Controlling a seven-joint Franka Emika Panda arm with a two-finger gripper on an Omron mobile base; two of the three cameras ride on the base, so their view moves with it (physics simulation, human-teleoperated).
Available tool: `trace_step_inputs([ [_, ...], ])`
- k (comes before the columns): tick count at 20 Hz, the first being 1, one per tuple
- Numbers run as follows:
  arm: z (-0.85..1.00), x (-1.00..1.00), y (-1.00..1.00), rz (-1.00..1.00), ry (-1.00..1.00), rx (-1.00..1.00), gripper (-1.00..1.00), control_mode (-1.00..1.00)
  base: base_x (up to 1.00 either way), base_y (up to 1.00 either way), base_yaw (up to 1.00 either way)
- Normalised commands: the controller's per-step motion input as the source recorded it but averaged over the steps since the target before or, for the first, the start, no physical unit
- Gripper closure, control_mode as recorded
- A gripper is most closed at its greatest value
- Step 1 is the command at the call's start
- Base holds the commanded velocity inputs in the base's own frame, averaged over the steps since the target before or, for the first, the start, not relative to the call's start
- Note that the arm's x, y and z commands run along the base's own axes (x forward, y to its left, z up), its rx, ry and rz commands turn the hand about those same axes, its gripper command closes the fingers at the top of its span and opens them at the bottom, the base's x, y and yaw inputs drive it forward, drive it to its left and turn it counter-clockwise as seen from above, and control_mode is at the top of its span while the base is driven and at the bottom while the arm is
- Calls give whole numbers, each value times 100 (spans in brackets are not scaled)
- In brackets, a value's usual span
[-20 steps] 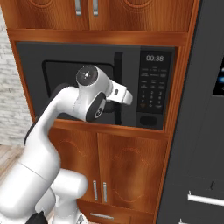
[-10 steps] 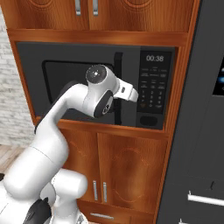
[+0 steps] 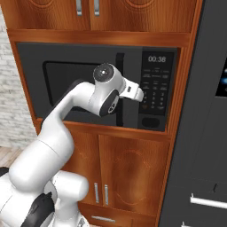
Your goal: Place the sponge inside the microwave to prepare for sanitizing.
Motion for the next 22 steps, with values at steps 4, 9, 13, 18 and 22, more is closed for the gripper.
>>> trace_step_inputs([
  [4, -14, 16, 0, 0, 0, 3, -100, -100, 0, 0, 0],
  [9, -19, 16, 0, 1, 0, 4, -100, -100, 0, 0, 0],
  [13, -22, 19, 4, 3, -1, 6, 100, -100, 0, 0, 0],
  [18, -11, 18, 15, 4, -7, 2, 100, -100, 0, 0, 0],
  [22, 0, 6, 34, 0, -4, 0, 100, -100, 0, 0, 0],
])
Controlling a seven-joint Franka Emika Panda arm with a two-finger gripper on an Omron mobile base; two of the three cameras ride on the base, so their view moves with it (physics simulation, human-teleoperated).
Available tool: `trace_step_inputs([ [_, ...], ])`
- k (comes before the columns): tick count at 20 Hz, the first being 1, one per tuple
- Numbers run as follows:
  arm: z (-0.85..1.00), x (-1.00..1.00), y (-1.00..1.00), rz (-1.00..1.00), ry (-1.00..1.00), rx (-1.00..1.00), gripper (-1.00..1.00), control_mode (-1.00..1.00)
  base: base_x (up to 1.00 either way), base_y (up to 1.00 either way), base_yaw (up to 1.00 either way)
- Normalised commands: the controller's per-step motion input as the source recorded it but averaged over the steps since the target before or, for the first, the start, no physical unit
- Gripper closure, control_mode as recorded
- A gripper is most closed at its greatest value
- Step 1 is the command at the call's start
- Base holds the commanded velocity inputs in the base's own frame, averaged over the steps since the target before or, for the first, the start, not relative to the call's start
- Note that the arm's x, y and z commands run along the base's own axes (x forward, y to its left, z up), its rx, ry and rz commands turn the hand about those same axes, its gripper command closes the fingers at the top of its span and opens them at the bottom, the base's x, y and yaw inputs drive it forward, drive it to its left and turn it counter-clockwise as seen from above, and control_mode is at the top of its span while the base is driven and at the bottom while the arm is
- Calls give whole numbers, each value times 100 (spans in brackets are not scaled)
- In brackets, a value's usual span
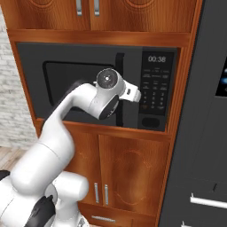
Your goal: Place the sponge inside the microwave to prepare for sanitizing.
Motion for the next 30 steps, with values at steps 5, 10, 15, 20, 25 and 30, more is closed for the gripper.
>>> trace_step_inputs([
  [5, -3, -6, 25, 0, 0, -1, 100, -100, 0, 0, 0],
  [10, 0, -62, 15, -4, 0, -1, 100, -100, 0, 0, 0],
  [15, 0, -100, 17, -5, -1, -8, 100, -100, 0, 0, 0],
  [20, -7, -100, 52, -17, 0, -15, 100, -100, 0, 0, 0],
  [25, -18, -100, 63, -17, 0, -22, 100, -100, 0, 0, 0],
  [30, -29, -100, 80, -16, -1, -26, 100, -100, 0, 0, 0],
])
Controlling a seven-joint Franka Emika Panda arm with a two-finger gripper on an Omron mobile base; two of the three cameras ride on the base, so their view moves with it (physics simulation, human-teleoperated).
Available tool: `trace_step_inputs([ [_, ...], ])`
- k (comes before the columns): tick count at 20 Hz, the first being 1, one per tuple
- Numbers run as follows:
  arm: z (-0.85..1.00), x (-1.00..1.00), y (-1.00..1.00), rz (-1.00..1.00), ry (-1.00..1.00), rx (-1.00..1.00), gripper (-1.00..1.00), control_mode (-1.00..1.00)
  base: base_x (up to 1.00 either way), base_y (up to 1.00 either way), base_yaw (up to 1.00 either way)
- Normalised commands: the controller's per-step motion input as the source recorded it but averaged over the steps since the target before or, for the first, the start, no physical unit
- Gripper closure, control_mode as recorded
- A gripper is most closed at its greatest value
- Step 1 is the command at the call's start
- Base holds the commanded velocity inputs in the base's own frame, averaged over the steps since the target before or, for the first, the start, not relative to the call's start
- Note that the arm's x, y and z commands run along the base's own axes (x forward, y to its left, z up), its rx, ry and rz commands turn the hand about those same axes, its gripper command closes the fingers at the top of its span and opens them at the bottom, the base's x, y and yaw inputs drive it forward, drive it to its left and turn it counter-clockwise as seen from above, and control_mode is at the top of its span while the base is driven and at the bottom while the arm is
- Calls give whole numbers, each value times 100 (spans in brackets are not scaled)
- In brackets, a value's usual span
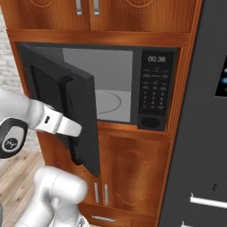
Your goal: Place the sponge inside the microwave to prepare for sanitizing.
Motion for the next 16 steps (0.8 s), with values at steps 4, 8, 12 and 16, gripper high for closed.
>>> trace_step_inputs([
  [4, -51, -100, 94, -16, -9, -28, 100, -100, 0, 0, 0],
  [8, -78, -100, 95, -11, -29, -29, 100, -100, 0, 0, 0],
  [12, -99, -97, 97, -8, -26, -32, 100, -100, 0, 0, 0],
  [16, -100, -86, 100, -4, -24, -40, 100, -100, 0, 0, 0],
])
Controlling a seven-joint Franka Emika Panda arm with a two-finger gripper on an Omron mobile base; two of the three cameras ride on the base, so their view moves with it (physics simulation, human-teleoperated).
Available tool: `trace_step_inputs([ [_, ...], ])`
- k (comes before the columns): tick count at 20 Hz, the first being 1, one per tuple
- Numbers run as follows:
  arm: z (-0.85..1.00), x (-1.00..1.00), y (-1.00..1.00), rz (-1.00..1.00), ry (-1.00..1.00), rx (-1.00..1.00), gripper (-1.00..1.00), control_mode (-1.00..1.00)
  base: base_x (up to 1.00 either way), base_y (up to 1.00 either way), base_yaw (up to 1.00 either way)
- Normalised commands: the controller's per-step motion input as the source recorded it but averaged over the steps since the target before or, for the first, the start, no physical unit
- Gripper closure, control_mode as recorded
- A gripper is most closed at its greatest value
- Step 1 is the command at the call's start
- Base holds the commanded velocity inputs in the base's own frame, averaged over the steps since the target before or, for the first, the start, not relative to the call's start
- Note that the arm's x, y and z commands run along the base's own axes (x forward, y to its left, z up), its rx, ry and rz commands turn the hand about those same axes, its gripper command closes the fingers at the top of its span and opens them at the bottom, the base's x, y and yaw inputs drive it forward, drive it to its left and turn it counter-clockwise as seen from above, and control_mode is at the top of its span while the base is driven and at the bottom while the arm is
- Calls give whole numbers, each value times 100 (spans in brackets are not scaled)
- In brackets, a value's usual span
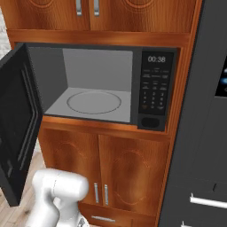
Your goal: Place the sponge inside the microwave to prepare for sanitizing.
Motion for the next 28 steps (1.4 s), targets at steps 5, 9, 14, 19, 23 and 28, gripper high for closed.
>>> trace_step_inputs([
  [5, -80, -33, 97, -4, -13, -24, 100, -100, 0, 0, 0],
  [9, -7, 0, 78, -14, -14, -3, 100, -100, 0, 0, 0],
  [14, 0, 0, 58, -16, -3, 0, -100, -100, 0, 0, 0],
  [19, -3, 1, 35, -18, 0, 0, -100, -100, 0, 0, 0],
  [23, 0, 0, 13, -13, 0, 0, -100, -100, 0, 0, 0],
  [28, 0, 0, 37, -10, 0, 0, -100, -100, 0, 0, 0],
])
